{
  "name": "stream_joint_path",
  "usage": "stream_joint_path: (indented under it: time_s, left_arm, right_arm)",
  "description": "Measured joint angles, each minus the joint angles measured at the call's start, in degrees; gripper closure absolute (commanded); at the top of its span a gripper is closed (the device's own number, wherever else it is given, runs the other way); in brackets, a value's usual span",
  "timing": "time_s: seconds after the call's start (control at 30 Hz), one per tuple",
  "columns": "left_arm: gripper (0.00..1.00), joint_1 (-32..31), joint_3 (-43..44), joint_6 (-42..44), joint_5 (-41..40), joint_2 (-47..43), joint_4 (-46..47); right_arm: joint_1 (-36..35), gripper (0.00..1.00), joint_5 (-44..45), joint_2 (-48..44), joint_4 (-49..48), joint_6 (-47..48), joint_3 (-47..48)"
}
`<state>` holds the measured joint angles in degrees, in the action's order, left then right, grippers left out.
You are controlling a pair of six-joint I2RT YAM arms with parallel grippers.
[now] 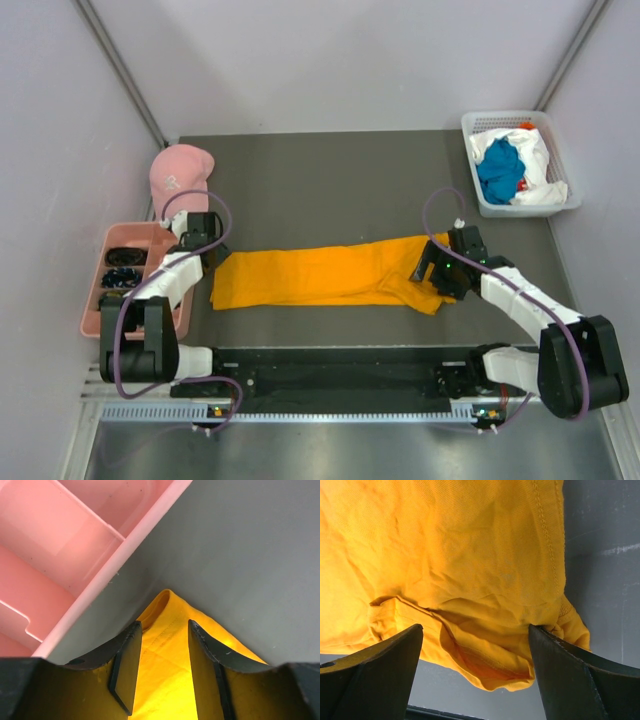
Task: Fold and stack the t-shirts
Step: Fold the other side of the tshirt into a rectangle
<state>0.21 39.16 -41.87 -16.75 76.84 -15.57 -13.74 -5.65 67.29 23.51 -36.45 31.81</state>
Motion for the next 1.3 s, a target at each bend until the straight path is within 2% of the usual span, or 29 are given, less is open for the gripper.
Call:
stream_joint_path:
  time_s: [0.67,0.87,0.9,1.0,1.03,1.07,1.3]
  left_arm:
    - [0.57,0.0,-0.4,0.0,-0.1,1.3,0.5]
    - [0.7,0.0,-0.4,0.0,-0.2,2.1,1.0]
    - [0.76,0.0,-0.4,0.1,-0.2,2.4,1.1]
    - [0.87,0.0,-0.4,0.1,-0.2,3.0,1.2]
    - [0.96,0.0,-0.4,0.2,-0.3,3.1,1.3]
    - [1.0,0.0,-0.4,0.2,-0.3,3.3,1.4]
    - [1.0,0.0,-0.4,0.3,-0.3,3.7,1.9]
  right_arm:
    - [0.0,0.14,0.0,0.0,0.1,0.1,0.1]
    - [0.0,0.14,0.0,0.0,0.1,0.3,0.1]
    - [0.0,0.14,0.0,0.0,0.2,0.2,0.1]
    - [0.0,0.14,-0.1,0.0,0.2,0.3,0.1]
    - [0.0,0.14,-0.1,0.0,0.2,0.3,0.1]
    - [0.0,0.14,-0.1,0.0,0.2,0.3,0.1]
    - [0.0,0.13,-0.1,0.0,0.3,0.3,0.1]
